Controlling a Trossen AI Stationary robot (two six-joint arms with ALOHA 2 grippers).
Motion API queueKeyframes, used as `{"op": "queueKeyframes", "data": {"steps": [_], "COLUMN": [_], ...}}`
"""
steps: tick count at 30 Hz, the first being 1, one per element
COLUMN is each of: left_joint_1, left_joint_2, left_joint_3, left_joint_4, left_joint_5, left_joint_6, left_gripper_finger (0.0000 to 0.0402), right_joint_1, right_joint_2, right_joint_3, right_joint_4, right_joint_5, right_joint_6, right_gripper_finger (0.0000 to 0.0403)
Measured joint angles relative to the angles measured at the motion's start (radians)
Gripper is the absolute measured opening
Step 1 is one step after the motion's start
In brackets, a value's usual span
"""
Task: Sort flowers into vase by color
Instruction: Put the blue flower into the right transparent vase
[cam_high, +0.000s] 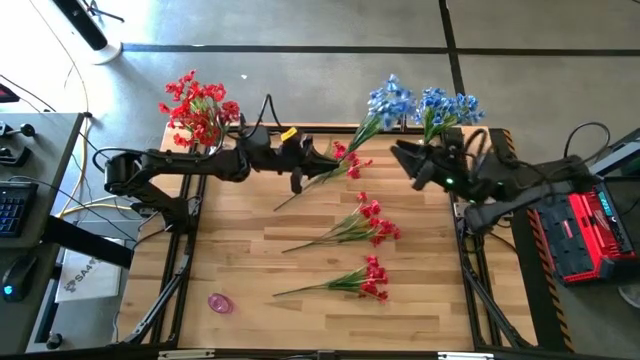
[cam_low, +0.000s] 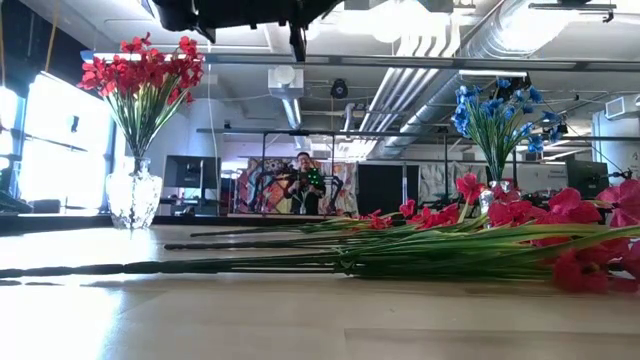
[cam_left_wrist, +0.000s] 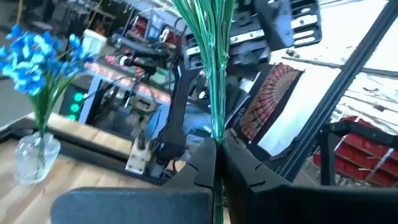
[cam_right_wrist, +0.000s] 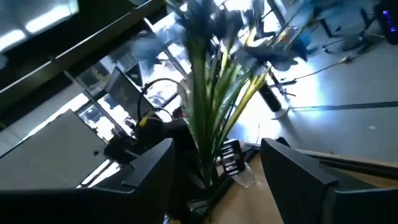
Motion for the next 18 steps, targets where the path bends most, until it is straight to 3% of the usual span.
{"op": "queueKeyframes", "data": {"steps": [12,15,18], "left_joint_1": [0.001,0.001,0.001], "left_joint_2": [0.0,0.0,0.0], "left_joint_3": [0.0,0.0,0.0], "left_joint_4": [-0.004,-0.025,-0.057], "left_joint_5": [0.035,0.043,0.048], "left_joint_6": [0.107,0.108,0.116], "left_gripper_finger": [0.0,0.0,0.0], "right_joint_1": [-0.223,-0.249,-0.272], "right_joint_2": [0.174,0.191,0.191], "right_joint_3": [0.0,0.0,0.0], "right_joint_4": [0.226,0.245,0.242], "right_joint_5": [-0.44,-0.46,-0.46], "right_joint_6": [-0.019,-0.02,-0.01], "right_gripper_finger": [0.0282,0.0275,0.0235]}}
